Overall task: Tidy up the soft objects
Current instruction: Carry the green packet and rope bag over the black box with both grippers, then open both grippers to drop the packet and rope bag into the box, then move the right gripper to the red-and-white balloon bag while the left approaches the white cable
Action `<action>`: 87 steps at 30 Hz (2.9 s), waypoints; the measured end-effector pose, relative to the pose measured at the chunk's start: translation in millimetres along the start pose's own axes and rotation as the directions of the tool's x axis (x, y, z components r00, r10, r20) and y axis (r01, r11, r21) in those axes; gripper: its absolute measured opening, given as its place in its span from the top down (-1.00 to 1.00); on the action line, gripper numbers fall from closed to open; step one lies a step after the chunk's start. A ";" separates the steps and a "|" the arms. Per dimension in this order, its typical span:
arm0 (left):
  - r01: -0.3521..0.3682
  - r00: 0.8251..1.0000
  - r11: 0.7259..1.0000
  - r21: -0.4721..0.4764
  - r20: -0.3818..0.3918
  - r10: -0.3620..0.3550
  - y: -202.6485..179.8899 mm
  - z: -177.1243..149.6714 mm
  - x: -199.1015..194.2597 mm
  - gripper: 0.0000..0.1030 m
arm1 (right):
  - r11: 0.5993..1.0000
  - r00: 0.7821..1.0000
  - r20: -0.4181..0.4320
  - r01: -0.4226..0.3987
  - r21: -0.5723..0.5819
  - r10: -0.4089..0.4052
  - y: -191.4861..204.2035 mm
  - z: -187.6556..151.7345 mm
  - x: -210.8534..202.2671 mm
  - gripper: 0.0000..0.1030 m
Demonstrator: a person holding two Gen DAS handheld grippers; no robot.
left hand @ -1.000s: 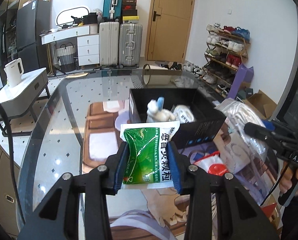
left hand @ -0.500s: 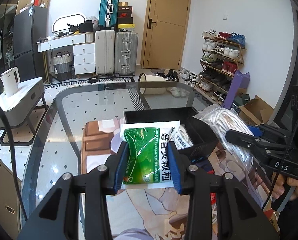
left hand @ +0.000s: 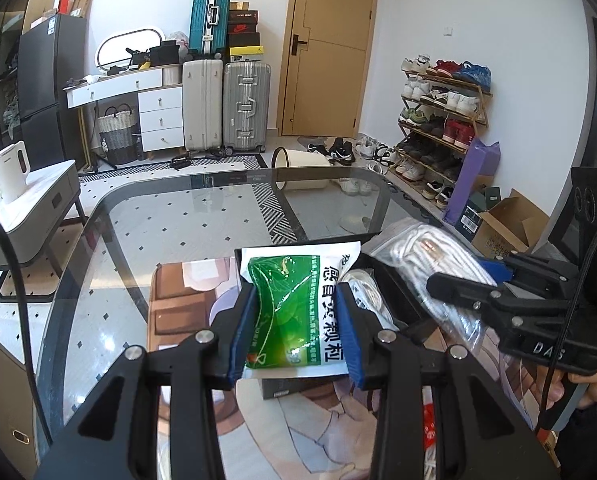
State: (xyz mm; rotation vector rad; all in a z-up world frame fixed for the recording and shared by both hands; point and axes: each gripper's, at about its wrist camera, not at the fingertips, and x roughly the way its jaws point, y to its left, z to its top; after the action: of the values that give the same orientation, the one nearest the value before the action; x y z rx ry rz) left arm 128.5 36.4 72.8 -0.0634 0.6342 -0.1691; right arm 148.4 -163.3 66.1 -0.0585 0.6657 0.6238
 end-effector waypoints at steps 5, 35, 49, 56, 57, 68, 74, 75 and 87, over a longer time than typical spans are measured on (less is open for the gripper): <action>-0.001 1.000 1.000 0.008 -0.010 0.001 -1.6 5.9 13.9 0.27 | 1.000 1.000 -0.016 0.007 -0.003 -0.007 -2.9 7.1 12.9 0.26; -0.003 0.994 0.996 0.092 -0.109 0.013 -11.7 9.9 69.2 0.27 | 0.995 0.975 -0.223 -0.005 -0.103 -0.018 -5.8 25.5 87.7 0.26; -0.022 0.990 0.990 0.137 -0.134 0.041 -17.4 2.0 76.0 0.17 | 0.982 0.982 -0.180 0.022 -0.185 -0.056 -2.9 21.2 84.1 -0.01; -0.021 0.993 0.990 0.139 -0.112 0.037 -22.8 0.6 58.5 -0.51 | 0.988 0.994 -0.088 0.045 -0.146 -0.058 -8.6 22.0 46.7 -0.70; -0.016 0.994 0.991 0.134 -0.103 0.030 -23.1 0.7 55.5 -0.63 | 0.989 0.995 -0.080 0.041 -0.141 -0.053 -8.7 21.4 42.0 -0.74; -0.026 1.000 0.997 0.066 0.000 0.026 -18.3 -6.5 6.7 -1.00 | 0.996 0.997 0.024 0.070 -0.055 -0.069 -10.2 -1.3 -18.6 -0.99; -0.044 0.999 0.999 0.029 0.026 0.043 -15.2 -16.9 -14.0 -1.00 | 0.997 0.997 0.044 0.066 -0.045 -0.064 -4.2 -13.7 -35.1 -0.99; -0.046 0.998 0.999 0.024 0.031 0.046 -14.6 -19.1 -17.2 -1.00 | 0.997 0.997 0.050 0.064 -0.043 -0.062 -1.8 -16.2 -37.9 -0.99; -0.079 0.996 0.997 -0.010 0.051 0.079 -9.8 -40.1 -39.8 -1.00 | 0.998 0.998 0.045 0.043 -0.044 -0.041 7.7 -42.1 -54.4 -0.99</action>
State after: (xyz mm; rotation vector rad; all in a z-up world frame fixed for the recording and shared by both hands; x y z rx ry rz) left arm 71.8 33.5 64.9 -0.0501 0.5851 -0.0881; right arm 87.3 -195.7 66.2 -0.0994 0.6064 0.5982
